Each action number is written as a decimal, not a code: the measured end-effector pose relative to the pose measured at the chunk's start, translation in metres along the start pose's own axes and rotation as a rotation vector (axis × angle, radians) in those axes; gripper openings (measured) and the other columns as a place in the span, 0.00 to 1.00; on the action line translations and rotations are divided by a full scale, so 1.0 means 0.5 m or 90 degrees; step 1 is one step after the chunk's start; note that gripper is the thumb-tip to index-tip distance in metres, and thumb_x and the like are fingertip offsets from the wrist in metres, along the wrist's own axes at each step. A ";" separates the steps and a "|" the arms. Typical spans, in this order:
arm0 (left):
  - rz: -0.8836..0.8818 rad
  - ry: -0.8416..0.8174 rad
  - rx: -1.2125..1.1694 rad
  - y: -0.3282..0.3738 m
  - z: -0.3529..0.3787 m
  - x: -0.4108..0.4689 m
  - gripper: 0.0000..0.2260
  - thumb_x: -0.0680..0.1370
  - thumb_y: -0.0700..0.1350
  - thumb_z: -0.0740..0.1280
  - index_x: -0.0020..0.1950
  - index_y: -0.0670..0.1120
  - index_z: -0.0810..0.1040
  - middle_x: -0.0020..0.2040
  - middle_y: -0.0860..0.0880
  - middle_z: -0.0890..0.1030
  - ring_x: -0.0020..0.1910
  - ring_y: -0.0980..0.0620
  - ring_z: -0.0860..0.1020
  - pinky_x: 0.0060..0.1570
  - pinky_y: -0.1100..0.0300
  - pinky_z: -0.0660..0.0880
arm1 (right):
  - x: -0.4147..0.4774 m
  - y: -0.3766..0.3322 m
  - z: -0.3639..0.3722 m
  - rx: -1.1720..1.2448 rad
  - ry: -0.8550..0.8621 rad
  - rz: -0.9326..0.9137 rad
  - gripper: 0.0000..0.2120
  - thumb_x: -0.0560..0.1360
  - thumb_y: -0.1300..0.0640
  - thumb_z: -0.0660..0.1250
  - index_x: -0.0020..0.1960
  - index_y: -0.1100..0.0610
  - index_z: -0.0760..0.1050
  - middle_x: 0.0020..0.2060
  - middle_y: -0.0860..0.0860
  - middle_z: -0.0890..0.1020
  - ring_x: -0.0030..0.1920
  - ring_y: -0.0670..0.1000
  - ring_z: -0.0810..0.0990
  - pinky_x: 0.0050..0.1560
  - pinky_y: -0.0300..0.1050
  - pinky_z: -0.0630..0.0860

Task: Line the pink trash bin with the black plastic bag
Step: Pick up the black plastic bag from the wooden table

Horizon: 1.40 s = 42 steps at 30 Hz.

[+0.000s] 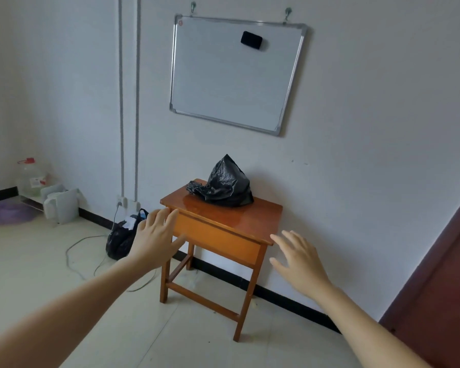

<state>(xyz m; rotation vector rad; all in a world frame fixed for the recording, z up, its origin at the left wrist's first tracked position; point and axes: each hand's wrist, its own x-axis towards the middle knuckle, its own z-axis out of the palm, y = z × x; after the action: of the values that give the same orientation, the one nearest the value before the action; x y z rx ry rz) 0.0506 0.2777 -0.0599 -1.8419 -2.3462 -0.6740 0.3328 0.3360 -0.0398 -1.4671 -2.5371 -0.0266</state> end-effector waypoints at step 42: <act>-0.147 -0.117 -0.027 -0.135 0.494 0.930 0.25 0.79 0.55 0.54 0.73 0.48 0.54 0.75 0.47 0.58 0.74 0.47 0.52 0.72 0.47 0.54 | 1.182 0.158 0.326 -0.099 -0.051 -0.335 0.27 0.76 0.53 0.61 0.72 0.56 0.58 0.74 0.59 0.59 0.75 0.59 0.52 0.73 0.61 0.49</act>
<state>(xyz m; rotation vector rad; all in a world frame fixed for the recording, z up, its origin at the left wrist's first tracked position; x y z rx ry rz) -0.0899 0.7816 -0.1484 -1.7344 -2.7125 -0.6029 0.0878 0.9010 -0.0938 -0.8153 -2.9685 -0.2548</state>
